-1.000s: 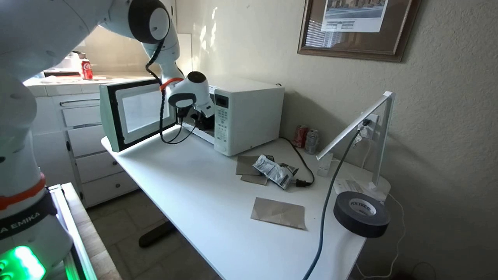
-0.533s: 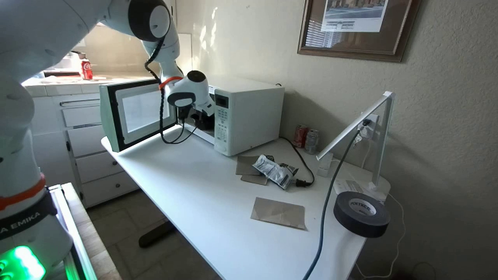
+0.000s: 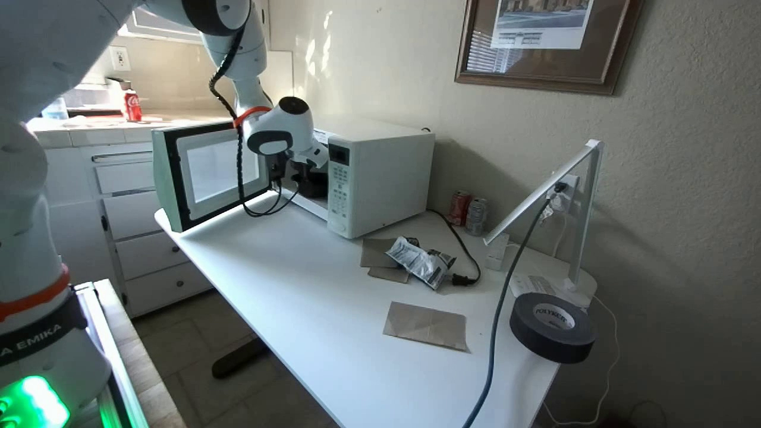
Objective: Put the black bowl into the microwave
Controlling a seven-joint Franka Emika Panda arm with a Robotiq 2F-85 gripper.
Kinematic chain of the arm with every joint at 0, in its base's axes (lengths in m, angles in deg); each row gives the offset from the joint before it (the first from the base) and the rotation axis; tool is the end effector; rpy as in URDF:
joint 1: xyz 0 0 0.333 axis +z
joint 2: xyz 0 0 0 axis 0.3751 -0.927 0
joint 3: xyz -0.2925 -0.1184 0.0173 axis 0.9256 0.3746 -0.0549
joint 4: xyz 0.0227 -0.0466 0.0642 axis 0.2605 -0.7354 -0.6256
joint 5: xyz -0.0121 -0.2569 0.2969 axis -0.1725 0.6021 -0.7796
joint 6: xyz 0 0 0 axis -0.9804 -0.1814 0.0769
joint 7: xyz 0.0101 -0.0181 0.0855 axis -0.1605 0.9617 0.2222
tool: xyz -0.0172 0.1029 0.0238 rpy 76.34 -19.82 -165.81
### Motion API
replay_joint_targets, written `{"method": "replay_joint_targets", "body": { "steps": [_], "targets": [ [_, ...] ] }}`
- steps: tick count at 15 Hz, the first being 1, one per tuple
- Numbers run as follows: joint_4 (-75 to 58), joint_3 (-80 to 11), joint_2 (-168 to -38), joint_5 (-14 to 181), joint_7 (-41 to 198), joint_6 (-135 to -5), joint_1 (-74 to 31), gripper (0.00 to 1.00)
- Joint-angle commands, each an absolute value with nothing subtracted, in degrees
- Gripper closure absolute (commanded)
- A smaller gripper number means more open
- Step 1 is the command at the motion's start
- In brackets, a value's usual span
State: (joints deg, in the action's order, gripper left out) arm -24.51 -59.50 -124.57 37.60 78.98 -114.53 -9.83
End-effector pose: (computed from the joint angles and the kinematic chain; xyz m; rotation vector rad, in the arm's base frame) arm 0.5932 0.2882 0.2165 -2.5044 0.4930 -0.4503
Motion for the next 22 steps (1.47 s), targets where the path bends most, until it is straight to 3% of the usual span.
{"method": "replay_joint_targets", "body": {
  "steps": [1, 12, 22],
  "targets": [
    [-32.3, -58.8, -117.7, 38.7, 76.7, -110.1, -11.3, 0.00],
    [-37.7, -70.6, -100.8, 33.3, 47.0, -91.3, -22.9, 0.00],
    [-37.6, -63.1, -91.9, 31.3, 24.5, -70.9, -12.9, 0.00]
  ]
}}
